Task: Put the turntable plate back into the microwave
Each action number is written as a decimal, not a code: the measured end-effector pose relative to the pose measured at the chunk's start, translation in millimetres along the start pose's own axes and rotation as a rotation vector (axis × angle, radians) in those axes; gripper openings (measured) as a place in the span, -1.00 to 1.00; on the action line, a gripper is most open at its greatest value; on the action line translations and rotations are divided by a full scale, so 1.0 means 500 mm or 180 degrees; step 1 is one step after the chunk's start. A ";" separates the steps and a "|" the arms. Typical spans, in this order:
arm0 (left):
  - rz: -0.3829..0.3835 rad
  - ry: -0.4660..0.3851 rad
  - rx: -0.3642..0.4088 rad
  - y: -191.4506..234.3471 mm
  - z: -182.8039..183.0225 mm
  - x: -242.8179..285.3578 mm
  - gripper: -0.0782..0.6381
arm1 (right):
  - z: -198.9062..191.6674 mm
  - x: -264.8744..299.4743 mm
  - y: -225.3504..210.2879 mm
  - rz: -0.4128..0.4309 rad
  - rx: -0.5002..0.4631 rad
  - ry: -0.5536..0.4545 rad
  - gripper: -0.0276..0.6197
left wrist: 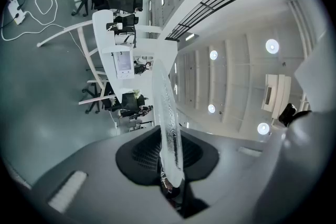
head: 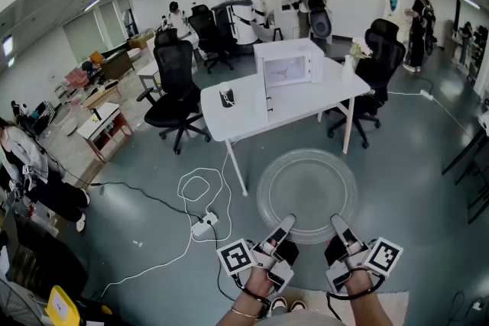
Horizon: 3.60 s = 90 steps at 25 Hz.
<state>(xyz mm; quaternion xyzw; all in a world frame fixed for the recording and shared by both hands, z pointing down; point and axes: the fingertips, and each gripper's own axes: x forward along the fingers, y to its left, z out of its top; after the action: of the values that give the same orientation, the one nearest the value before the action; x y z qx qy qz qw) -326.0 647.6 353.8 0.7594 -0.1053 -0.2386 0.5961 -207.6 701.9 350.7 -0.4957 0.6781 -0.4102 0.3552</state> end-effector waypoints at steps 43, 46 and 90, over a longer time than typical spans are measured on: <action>0.0153 -0.0031 0.0064 0.149 0.182 0.296 -0.66 | 0.215 0.273 -0.175 0.0050 0.0149 0.0226 -0.71; 0.0172 -0.0107 0.0046 0.167 0.201 0.351 -0.66 | 0.263 0.312 -0.201 0.0049 0.0168 0.0294 -0.71; 0.0259 -0.0206 0.0083 0.414 0.564 0.926 -0.64 | 0.691 0.838 -0.482 0.0149 0.0239 0.0512 -0.71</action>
<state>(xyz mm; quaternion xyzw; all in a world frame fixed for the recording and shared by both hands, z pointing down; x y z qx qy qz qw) -37.6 145.4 392.3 0.7540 -0.1584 -0.2373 0.5916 83.7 186.1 396.1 -0.4316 0.6999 -0.4654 0.3274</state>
